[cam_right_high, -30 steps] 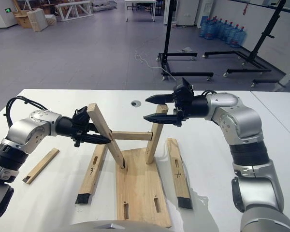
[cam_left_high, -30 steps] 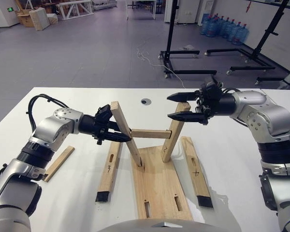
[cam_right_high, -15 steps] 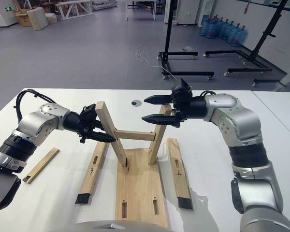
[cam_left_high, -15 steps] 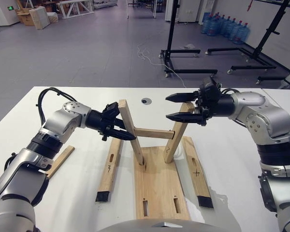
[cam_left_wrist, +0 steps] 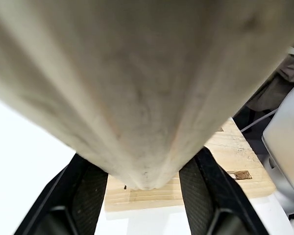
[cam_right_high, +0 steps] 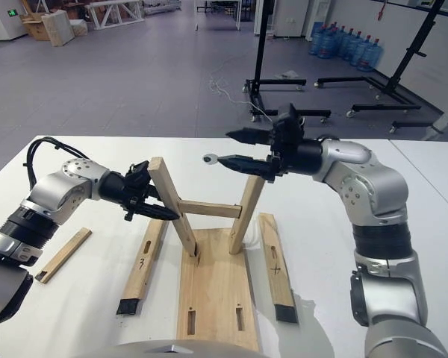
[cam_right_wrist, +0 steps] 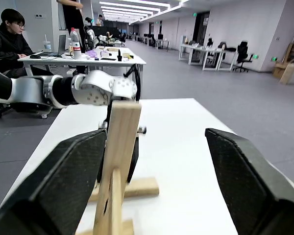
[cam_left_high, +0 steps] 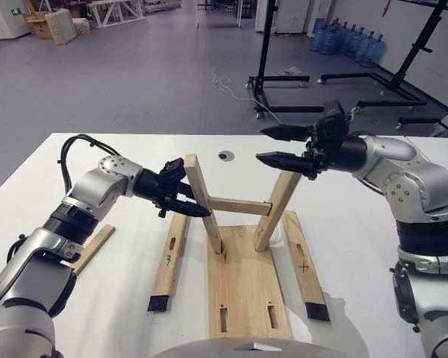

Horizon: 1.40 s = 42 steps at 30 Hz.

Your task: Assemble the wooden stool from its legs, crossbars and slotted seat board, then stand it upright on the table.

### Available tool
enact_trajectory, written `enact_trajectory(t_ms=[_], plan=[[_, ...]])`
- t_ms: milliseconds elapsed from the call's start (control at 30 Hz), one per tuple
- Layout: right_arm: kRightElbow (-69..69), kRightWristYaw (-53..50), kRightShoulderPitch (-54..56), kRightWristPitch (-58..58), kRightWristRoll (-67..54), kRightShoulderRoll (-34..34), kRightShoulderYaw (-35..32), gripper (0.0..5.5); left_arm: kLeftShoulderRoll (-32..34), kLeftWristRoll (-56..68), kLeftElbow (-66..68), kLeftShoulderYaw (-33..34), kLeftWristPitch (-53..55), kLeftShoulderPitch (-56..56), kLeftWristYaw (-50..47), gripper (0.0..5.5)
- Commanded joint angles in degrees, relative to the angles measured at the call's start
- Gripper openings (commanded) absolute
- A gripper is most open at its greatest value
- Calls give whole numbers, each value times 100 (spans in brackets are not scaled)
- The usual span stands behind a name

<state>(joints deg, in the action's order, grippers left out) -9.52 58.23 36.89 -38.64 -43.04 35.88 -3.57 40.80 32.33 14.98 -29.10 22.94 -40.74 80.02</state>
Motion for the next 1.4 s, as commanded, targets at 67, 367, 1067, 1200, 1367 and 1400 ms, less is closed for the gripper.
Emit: enact_trajectory(t_ms=[67,367,1067,1200,1367,1400], plan=[[-1582,-1828,1017,253,1147,-565,625,370,-14,-1918,169,-1417,338,917,-655,201],[-2951,-3152,182,598,3935,-307,2128,370,349,-1728,-405,-1251,611,1269,-925,201],[-3296,-2465,-1514,181,6248,594,4462,370,625,-1718,-698,-1452,741,1211,-814,201],[-3266,-2255,-1740,63,6342,597,4514,370,597,-1723,-707,-1485,754,1198,-810,201],[-3228,-2103,-2041,-163,6256,588,4417,370,623,-1698,-737,-1473,774,1237,-827,201],[-3216,-2062,-2099,-194,6201,593,4399,370,625,-1697,-724,-1469,772,1236,-825,201]])
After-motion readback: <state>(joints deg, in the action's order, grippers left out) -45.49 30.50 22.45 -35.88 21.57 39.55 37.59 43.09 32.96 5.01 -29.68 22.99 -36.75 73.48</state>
